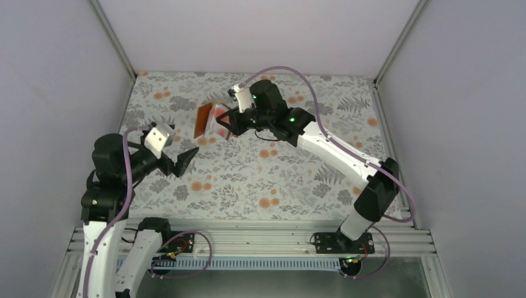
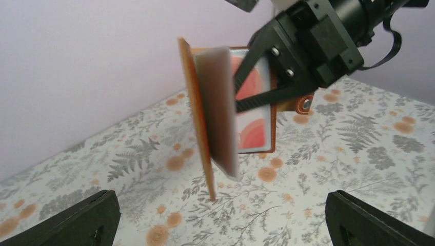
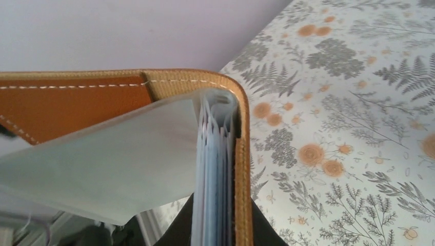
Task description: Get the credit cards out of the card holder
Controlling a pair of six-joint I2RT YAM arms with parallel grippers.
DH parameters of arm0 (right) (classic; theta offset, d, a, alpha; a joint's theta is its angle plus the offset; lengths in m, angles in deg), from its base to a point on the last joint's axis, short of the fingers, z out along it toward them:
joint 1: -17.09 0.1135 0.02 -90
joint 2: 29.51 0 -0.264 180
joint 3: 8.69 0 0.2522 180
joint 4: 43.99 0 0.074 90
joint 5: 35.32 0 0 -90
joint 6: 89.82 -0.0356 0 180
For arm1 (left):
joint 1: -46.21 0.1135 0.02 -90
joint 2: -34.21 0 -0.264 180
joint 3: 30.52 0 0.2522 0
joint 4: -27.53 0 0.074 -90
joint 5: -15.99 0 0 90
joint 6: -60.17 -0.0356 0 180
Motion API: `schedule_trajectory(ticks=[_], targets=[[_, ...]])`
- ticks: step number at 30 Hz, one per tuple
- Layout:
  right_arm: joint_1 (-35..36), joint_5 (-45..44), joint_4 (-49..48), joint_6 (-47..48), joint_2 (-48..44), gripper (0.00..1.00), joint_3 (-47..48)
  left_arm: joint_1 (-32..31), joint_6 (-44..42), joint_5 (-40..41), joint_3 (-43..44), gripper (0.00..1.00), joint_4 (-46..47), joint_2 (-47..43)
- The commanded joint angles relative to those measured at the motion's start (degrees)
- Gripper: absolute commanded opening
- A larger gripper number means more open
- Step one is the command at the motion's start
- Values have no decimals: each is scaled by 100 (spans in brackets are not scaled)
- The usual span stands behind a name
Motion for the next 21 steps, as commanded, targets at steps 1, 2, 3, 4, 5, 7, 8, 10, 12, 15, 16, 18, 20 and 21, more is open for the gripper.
schedule_trajectory(ticks=[1, 2, 3, 4, 5, 7, 8, 10, 12, 15, 16, 18, 20, 21], targets=[[378, -1417, 408, -639, 441, 4, 545, -26, -5, 473, -766, 100, 762, -332], [451, -1602, 518, -637, 511, 4, 675, -66, -65, 597, -863, 100, 862, -295], [505, -1789, 638, -618, 581, 4, 816, -116, -108, 734, -919, 100, 974, -221], [553, -1861, 743, -602, 646, 4, 943, -169, -151, 880, -953, 100, 1106, -127], [576, -1825, 800, -551, 723, 4, 1029, -224, -168, 1048, -996, 100, 1263, -42], [589, -1605, 785, -450, 777, 4, 1057, -298, -180, 1229, -1100, 100, 1572, 86], [589, -1458, 778, -366, 780, 4, 1045, -332, -152, 1344, -1169, 100, 1712, 120], [587, -1161, 859, -167, 769, 4, 1041, -391, -96, 1555, -1306, 100, 1859, 151], [588, -764, 972, 106, 706, 4, 991, -464, -6, 1610, -1437, 100, 1887, 152], [590, -213, 1059, 468, 474, 4, 763, -574, 88, 1488, -1620, 100, 1857, 124], [587, -8, 1043, 547, 377, 4, 656, -613, 145, 1477, -1668, 100, 1877, 126], [589, 374, 1020, 676, 189, 4, 393, -657, 256, 1445, -1701, 100, 1908, 140], [585, 562, 1039, 813, -152, 4, 127, -696, 327, 1303, -1687, 98, 1861, 120], [587, 692, 1073, 908, -262, 4, 17, -703, 338, 1204, -1673, 96, 1793, 99]])
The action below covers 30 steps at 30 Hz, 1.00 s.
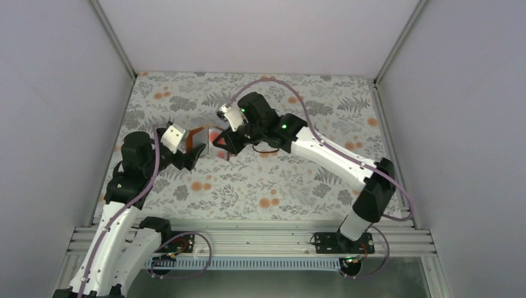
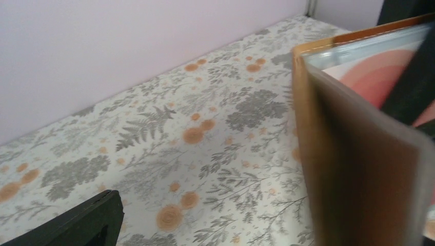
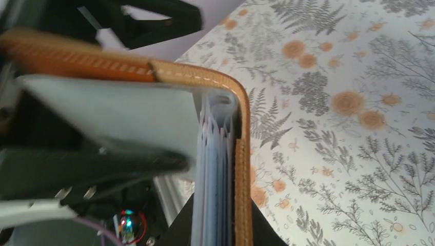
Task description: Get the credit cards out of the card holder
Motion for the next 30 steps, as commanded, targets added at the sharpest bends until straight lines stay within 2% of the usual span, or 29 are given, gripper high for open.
schedule_trajectory(ticks=[1, 3, 5, 7, 9, 11, 12, 14, 17, 19, 22, 25, 28, 30], targets=[[46, 949, 72, 598, -777, 4, -435, -66, 200, -255, 21, 93, 54, -121], [47, 1259, -17, 790, -1031, 4, -665, -67, 235, -205, 88, 82, -3, -179], [43, 1573, -100, 937, -1321, 4, -865, -64, 288, -264, 207, 64, -48, -259], [36, 1600, -249, 940, -1553, 4, -1090, -46, 301, -973, 331, 56, -109, -375], [37, 1627, -346, 928, -1714, 4, -1233, -42, 286, -2331, 465, 56, -175, -461], [38, 1646, -421, 965, -1832, 4, -1323, -41, 187, -3337, 614, 65, -218, -542], [33, 1597, -438, 986, -1891, 4, -1334, -43, 375, -3309, 715, 69, -203, -552], [-47, 1261, -340, 860, -1926, 4, -1229, -43, 718, -2624, 1010, 70, -396, -448], [-521, 496, 32, 102, -1751, 4, -923, -33, 848, -1368, 1611, 70, -902, -243], [-808, 283, 94, -257, -1620, 4, -836, 1, 979, -1066, 1907, 71, -1015, -233], [-992, -488, 47, -550, -1368, 4, -768, 174, 982, -1224, 2248, 72, -945, -236], [-1001, -1258, 427, -597, -859, 4, -278, 196, 587, -2107, 2506, 69, -909, -163], [-990, -1086, 356, -558, -429, 4, 16, 196, 777, -3337, 2100, 63, -559, -105], [-965, -935, 312, -485, -140, 4, 177, 185, 1239, -3437, 1595, 56, -282, 32]])
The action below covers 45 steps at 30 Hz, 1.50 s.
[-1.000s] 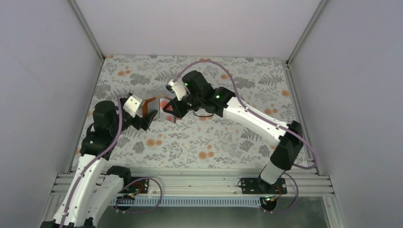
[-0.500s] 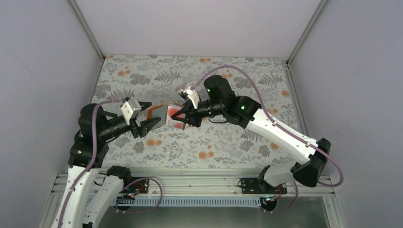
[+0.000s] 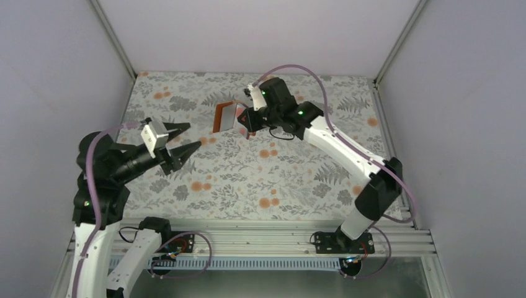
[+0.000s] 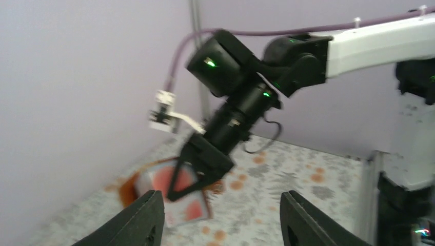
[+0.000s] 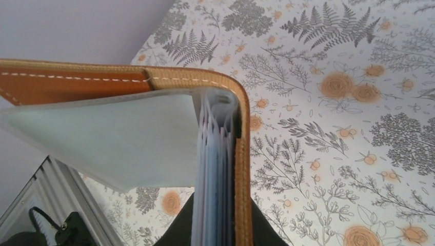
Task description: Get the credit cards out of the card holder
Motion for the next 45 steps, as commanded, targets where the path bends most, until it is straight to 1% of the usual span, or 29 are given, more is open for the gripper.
schedule_trajectory(ticks=[1, 3, 5, 8, 11, 13, 15, 17, 20, 25, 27, 28, 32, 34, 35, 36, 37, 41, 43, 45], targets=[[71, -91, 33, 4, 497, 4, 536, -8, 593, -839, -872, 50, 348, 346], [90, 131, -28, 181, 627, 4, 616, -117, 616, -534, -1170, 42, 448, 624], [92, 451, -136, 369, 649, 4, 606, -274, 629, -403, -1266, 40, 614, 1018], [105, 982, -235, 771, 636, 4, 594, -467, 700, -285, -1302, 41, 1061, 1393], [109, 1626, -313, 1242, 562, 4, 490, -474, 637, 232, -1299, 45, 988, 1549], [109, 1935, -346, 1464, 484, 4, 360, -474, 475, 351, -1425, 48, 926, 1533], [109, 2305, -375, 1633, 435, 4, 264, -480, 568, 440, -1602, 47, 1035, 1519], [109, 2672, -366, 1821, 380, 4, 185, -461, 738, 525, -1736, 44, 1155, 1532], [108, 2784, -333, 2027, 302, 4, 110, -371, 825, 809, -1751, 40, 1023, 1507], [100, 3054, -322, 2254, -1, 4, -6, -160, 535, 1722, -1727, 37, 674, 1363], [93, 3026, -270, 2317, -38, 4, -10, -76, 467, 1893, -1742, 37, 639, 1318], [84, 3030, -242, 2361, -68, 4, -19, -29, 431, 1884, -1768, 40, 637, 1272], [83, 3132, -127, 2592, -229, 4, -142, 72, 276, 1433, -1877, 71, 636, 1137], [83, 3134, -98, 2667, -285, 4, -193, 109, 168, 1055, -1894, 84, 636, 1091], [83, 3164, -62, 2707, -286, 4, -190, 116, 129, 905, -1883, 92, 643, 1074], [83, 3256, -40, 2753, -288, 4, -184, 128, 87, 803, -1863, 98, 638, 1076], [83, 3364, -32, 2784, -287, 4, -185, 133, 61, 701, -1845, 100, 625, 1070], [91, 3803, -28, 3015, -358, 5, -258, 133, -101, 255, -1764, 100, 584, 1083], [92, 3863, -18, 3107, -404, 7, -303, 139, -248, -438, -1702, 100, 599, 1069], [92, 3865, -21, 3155, -411, 8, -321, 132, -494, -1289, -1690, 93, 562, 1035]])
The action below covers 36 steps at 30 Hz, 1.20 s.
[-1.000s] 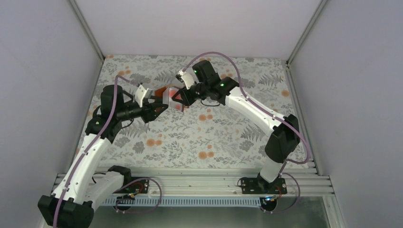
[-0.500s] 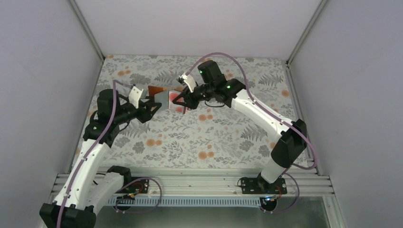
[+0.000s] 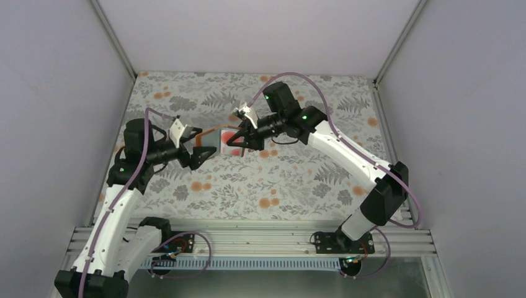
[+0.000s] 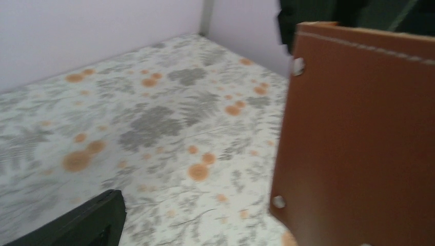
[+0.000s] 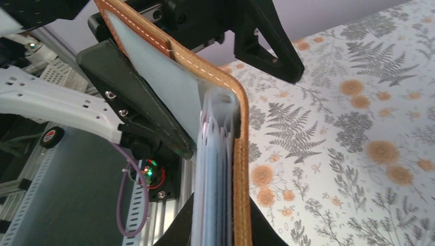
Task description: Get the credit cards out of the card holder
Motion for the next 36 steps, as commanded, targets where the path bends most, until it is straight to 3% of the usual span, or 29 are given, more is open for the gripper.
schedule_trajectory(ticks=[1, 8, 12, 14, 16, 20, 31, 36], targets=[[68, 618, -20, 327, -300, 8, -69, 33, -519, -1738, 116, 87, -26, -50], [70, 855, -92, 507, -189, 8, -100, 56, -234, -1862, 50, 3, 196, -36], [61, 872, -315, 431, -190, 14, -193, 62, 398, -1860, -60, 2, 544, -191], [46, 888, -483, 337, -228, 25, -288, 87, 800, -1911, -192, 2, 832, -299], [11, 886, -686, 274, -313, 42, -464, 158, 1197, -1954, -284, 2, 1091, -415], [-146, 1050, -1170, 107, -561, 61, -844, 260, 1502, -1975, -384, 2, 1358, -677], [-237, 1141, -1946, -329, -1118, 77, -1599, 266, 1532, -1982, -600, 2, 1543, -770], [-238, 1047, -2373, -819, -1049, 77, -1434, 268, 1475, -1896, -561, 2, 1477, -740]])
